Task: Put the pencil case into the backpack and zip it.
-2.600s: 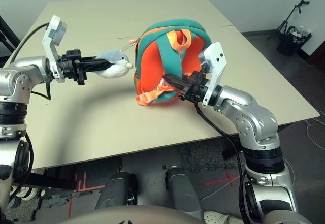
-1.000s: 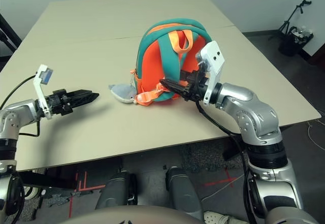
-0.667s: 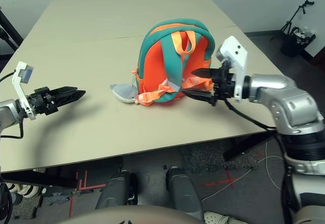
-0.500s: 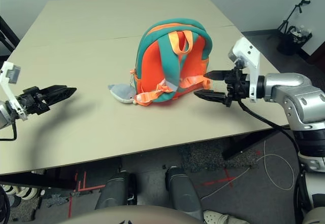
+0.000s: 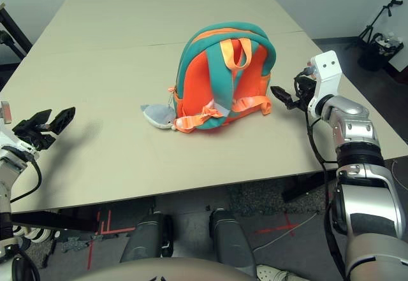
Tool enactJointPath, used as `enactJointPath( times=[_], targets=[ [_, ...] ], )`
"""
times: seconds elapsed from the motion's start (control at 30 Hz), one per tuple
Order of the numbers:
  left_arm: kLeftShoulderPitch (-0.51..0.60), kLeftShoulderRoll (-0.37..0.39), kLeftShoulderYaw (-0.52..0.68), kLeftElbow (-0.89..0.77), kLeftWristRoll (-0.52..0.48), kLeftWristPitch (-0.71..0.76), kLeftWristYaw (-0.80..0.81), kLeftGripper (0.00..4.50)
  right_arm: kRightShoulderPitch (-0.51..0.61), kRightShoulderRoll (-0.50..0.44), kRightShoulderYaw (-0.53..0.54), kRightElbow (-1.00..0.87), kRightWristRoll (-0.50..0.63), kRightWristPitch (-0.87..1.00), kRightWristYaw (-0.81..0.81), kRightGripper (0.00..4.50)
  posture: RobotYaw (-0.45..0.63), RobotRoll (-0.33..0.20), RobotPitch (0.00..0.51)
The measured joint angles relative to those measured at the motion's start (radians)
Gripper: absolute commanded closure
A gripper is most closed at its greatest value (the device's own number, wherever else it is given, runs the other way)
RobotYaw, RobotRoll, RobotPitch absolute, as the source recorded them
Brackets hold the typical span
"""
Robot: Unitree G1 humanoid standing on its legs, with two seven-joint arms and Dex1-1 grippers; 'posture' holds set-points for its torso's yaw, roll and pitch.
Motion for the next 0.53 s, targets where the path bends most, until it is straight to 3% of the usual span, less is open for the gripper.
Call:
enactJointPath(
  times=[0.33, 0.53],
  targets=[
    [-0.018, -0.030, -0.002, 0.132, 0.072, -0.204, 0.098, 0.00, -0.021, 0.060, -0.083, 0.164, -0.021, -0.156, -0.234, 0.03, 0.02, 0.000, 0.072],
    [-0.017, -0.043, -0.005, 0.168, 0.080, -0.241, 0.132, 0.00, -0.019, 0.098, -0.088, 0.186, -0.028, -0.212, -0.294, 0.03, 0.02, 0.000, 0.063]
  ],
)
